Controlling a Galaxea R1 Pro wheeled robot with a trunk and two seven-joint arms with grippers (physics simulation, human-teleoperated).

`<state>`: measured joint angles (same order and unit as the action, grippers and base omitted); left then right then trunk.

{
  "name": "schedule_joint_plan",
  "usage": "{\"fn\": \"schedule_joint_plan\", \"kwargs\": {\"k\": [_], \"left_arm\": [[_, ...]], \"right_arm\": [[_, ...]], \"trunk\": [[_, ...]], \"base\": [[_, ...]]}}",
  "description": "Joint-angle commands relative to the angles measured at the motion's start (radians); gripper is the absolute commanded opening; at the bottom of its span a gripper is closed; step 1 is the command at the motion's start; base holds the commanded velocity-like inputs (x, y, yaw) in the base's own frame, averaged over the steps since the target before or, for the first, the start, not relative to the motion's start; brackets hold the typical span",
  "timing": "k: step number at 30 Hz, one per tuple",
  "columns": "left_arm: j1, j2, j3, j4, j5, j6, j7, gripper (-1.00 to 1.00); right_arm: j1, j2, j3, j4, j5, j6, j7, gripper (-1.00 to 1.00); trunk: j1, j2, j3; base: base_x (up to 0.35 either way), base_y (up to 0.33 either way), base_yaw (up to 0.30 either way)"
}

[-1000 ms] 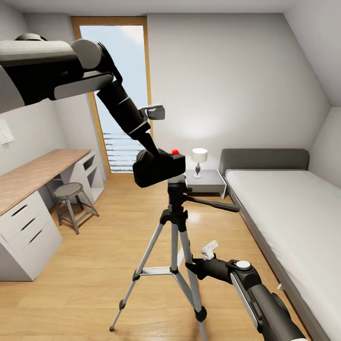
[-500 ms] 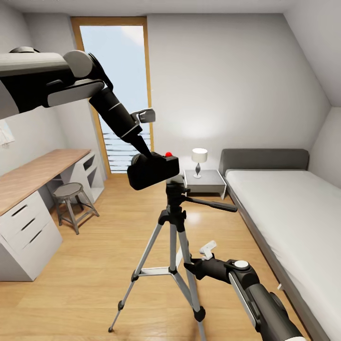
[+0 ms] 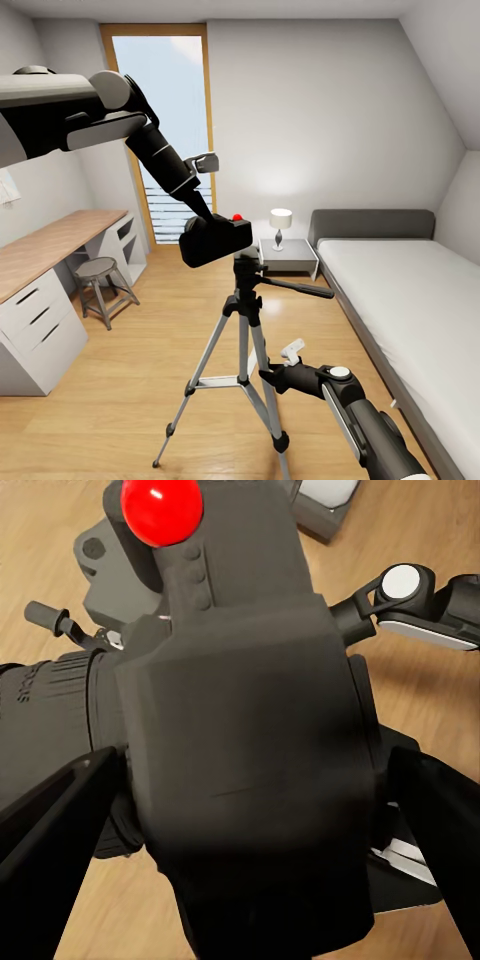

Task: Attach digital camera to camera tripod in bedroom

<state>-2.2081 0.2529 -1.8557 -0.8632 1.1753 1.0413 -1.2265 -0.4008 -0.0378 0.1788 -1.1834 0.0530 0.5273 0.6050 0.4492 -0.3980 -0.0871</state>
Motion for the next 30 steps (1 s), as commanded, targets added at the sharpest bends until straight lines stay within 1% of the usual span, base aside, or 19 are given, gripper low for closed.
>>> {"fn": "schedule_joint_plan", "kwargs": {"k": [1,8,14,15,19,22,24,26,28,29,30], "left_arm": [[0.004,0.004,0.002,-0.001,0.007,0.006,-0.006,-1.00],[0.035,0.009,0.040,0.004,0.010,0.006,-0.021,-1.00],[0.038,0.007,0.073,0.005,0.009,0.006,-0.023,-1.00],[0.038,0.006,0.109,0.005,0.009,0.006,-0.023,-1.00],[0.032,-0.004,0.111,0.006,0.007,0.006,-0.023,-1.00],[0.016,-0.017,0.112,0.006,0.006,0.006,-0.024,-1.00],[0.013,-0.020,0.112,0.006,0.005,0.006,-0.024,-1.00],[0.008,-0.024,0.111,0.006,-0.005,0.006,-0.025,-1.00],[0.005,-0.027,0.111,0.006,-0.027,0.006,-0.029,-1.00],[0.003,-0.031,0.111,0.006,-0.061,0.005,-0.046,-1.00],[0.002,-0.034,0.111,0.007,-0.084,0.004,-0.059,-1.00]], "right_arm": [[0.002,-0.001,0.001,0.000,0.011,0.006,0.005,-1.00],[0.010,-0.001,0.003,-0.002,0.014,0.007,0.004,-1.00],[0.011,-0.001,0.004,-0.003,0.014,0.005,0.004,-1.00],[0.011,-0.001,0.004,0.002,0.025,0.008,0.004,-1.00],[0.011,-0.001,0.004,0.002,0.025,0.008,0.004,-1.00],[0.011,-0.001,0.004,0.002,0.025,0.008,0.004,-1.00],[0.011,-0.001,0.004,0.002,0.025,0.008,0.004,-1.00],[0.011,-0.001,0.004,0.002,0.025,0.008,0.004,-1.00],[0.011,-0.001,0.004,0.002,0.025,0.008,0.004,-1.00],[0.011,-0.001,0.004,0.002,0.025,0.008,0.004,-1.00],[0.011,-0.001,0.004,0.002,0.024,0.008,0.004,-1.00]], "trunk": [[0.001,-0.002,-0.003],[0.001,-0.002,-0.003],[0.001,-0.002,-0.003],[0.001,-0.002,-0.003],[0.001,-0.002,-0.003],[0.001,-0.002,-0.003],[0.001,-0.002,-0.003],[0.001,-0.002,-0.003],[0.001,-0.002,-0.003],[0.001,-0.002,-0.003],[0.001,-0.002,-0.003]], "base": [[0.000,0.000,0.000],[0.000,0.000,0.000],[0.000,0.000,0.000],[0.000,0.000,0.000],[0.000,0.000,0.000],[0.000,0.000,0.000],[0.000,0.000,0.000],[0.000,0.000,0.000],[0.000,0.000,0.000],[0.000,0.000,0.000],[0.000,0.000,0.000]]}}
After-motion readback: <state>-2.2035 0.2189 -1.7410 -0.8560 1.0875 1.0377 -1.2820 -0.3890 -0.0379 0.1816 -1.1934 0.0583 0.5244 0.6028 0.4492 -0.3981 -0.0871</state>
